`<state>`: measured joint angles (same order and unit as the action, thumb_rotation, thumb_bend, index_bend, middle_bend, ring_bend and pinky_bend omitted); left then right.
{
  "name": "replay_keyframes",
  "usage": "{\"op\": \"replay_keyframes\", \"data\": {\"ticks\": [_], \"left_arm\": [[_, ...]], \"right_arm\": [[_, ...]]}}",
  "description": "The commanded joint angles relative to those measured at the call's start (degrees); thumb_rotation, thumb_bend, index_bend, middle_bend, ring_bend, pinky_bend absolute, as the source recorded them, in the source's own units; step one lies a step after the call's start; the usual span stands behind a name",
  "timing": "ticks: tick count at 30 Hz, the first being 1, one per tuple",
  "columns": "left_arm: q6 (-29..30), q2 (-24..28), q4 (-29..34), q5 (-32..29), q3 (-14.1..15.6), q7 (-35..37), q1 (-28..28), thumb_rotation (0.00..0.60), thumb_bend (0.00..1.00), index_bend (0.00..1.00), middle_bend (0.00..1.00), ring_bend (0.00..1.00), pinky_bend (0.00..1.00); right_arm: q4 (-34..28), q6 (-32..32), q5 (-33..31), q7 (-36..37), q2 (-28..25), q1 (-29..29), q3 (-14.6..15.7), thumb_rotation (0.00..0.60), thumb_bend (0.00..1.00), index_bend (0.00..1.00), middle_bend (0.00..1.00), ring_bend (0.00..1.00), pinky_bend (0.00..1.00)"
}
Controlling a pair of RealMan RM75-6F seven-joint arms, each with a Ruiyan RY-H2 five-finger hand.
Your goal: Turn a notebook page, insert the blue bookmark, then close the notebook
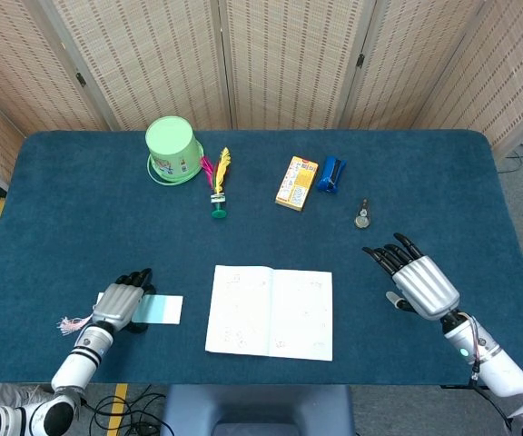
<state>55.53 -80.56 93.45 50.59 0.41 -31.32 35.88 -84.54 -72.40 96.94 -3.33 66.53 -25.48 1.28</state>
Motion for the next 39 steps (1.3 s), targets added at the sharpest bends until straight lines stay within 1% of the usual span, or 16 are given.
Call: {"op": "replay_keyframes", "data": {"ticks": [1, 10, 19, 26, 32, 39], "left_arm": [[0.0, -0.24, -0.24, 0.2, 0.03, 0.17, -0.02, 0.6, 0.23, 0.33, 0.02, 0.08, 0.16], [0.3, -1.0, -0.73, 0.86, 0.07, 0.49, -0.05, 0.6, 0.22, 0.36, 0.02, 0.08, 0.16], [1.29, -1.02, -0.66, 3.86, 0.09, 1.83, -0.53, 0.6, 0.23, 0.4, 0.02, 0.08, 0.16], [1.94, 1.15, 0.01, 9.9, -0.14, 4.09, -0.41, 0.6, 0.23, 0.43, 0.04, 0.08, 0.16], [2.34, 4.4, 2.26, 16.14, -0.84, 4.93, 0.82, 0.6, 0.23, 0.44, 0.05, 0.08, 0.16], [4.03, 9.68, 7.67, 27.23, -1.81, 4.61, 3.08, 0.6, 0.23, 0.44, 0.05, 0.08, 0.16]], "right_arm": [[0.04, -0.04, 0.01, 0.06, 0.0, 0.07, -0.05, 0.6, 0.2, 0.0, 0.2, 0.18, 0.09], [0.53, -0.08, -0.14, 0.56, 0.11, 0.41, -0.15, 0.6, 0.2, 0.0, 0.2, 0.18, 0.09], [1.28, -0.37, -0.06, 1.36, 0.39, 0.62, -0.3, 0.6, 0.2, 0.0, 0.2, 0.18, 0.09], [1.58, -0.43, -0.27, 1.6, 0.46, 0.75, -0.52, 0.6, 0.2, 0.0, 0.2, 0.17, 0.08], [1.04, -1.42, -1.33, 1.15, -0.3, 0.8, -2.02, 0.6, 0.2, 0.0, 0.2, 0.17, 0.08], [-0.82, -3.92, -2.74, 1.25, -2.0, 1.36, -4.25, 0.6, 0.2, 0.0, 0.19, 0.17, 0.08]]}}
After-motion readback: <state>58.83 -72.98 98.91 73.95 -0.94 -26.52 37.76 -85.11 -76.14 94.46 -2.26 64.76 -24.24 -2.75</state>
